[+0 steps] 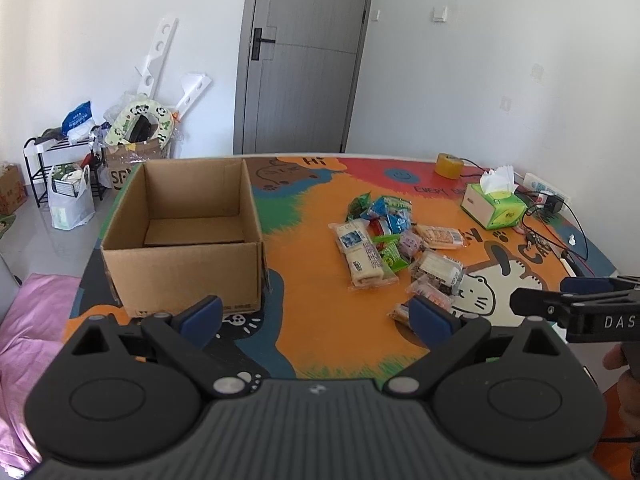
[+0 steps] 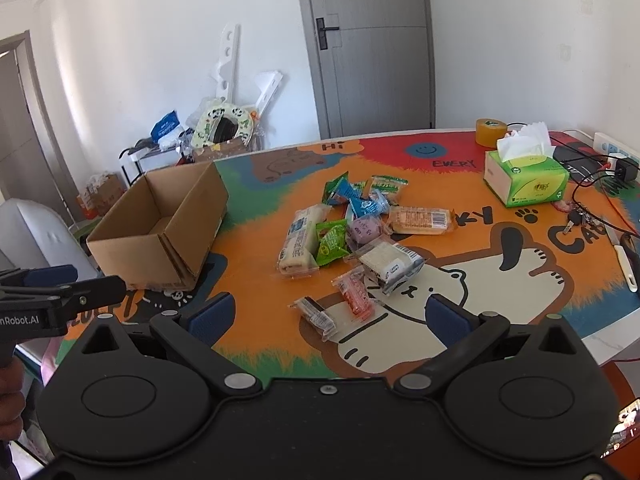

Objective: Organize snacks
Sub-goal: 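Grasp a red-wrapped snack with the right gripper while the left grasps a clear-wrapped snack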

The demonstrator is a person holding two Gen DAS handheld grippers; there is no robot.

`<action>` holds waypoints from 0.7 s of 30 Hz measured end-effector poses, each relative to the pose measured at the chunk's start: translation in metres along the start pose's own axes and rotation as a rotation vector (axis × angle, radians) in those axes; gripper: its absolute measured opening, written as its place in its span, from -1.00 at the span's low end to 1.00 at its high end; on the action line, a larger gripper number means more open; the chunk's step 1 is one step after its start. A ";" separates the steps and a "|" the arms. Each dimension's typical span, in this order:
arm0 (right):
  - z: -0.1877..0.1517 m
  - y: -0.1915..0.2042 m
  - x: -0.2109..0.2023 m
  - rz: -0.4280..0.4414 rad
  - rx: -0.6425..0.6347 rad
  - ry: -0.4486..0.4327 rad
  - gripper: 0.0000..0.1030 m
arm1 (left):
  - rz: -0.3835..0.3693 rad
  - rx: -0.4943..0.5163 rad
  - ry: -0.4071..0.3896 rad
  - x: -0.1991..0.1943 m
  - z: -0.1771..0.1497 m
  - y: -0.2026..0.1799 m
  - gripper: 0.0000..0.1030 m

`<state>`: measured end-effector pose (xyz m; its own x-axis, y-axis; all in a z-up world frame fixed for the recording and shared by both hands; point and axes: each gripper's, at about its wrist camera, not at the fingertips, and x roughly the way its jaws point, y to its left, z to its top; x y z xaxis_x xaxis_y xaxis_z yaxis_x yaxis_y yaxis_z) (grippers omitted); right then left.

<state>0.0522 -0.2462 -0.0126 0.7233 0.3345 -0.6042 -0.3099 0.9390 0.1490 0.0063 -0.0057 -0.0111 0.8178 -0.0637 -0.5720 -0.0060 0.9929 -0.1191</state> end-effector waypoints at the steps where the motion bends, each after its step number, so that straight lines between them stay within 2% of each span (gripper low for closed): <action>1: -0.001 0.000 0.002 -0.002 -0.002 0.000 1.00 | -0.002 0.000 0.003 0.003 -0.001 -0.001 0.92; 18: -0.013 -0.031 0.039 -0.010 0.039 0.015 1.00 | -0.052 0.022 0.054 0.054 -0.013 -0.020 0.92; 21: -0.017 -0.037 0.048 -0.025 0.040 0.016 1.00 | -0.042 0.040 0.024 0.060 -0.014 -0.025 0.92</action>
<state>0.0879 -0.2668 -0.0601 0.7205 0.3102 -0.6202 -0.2668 0.9495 0.1649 0.0476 -0.0360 -0.0534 0.8029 -0.1075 -0.5863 0.0517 0.9925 -0.1111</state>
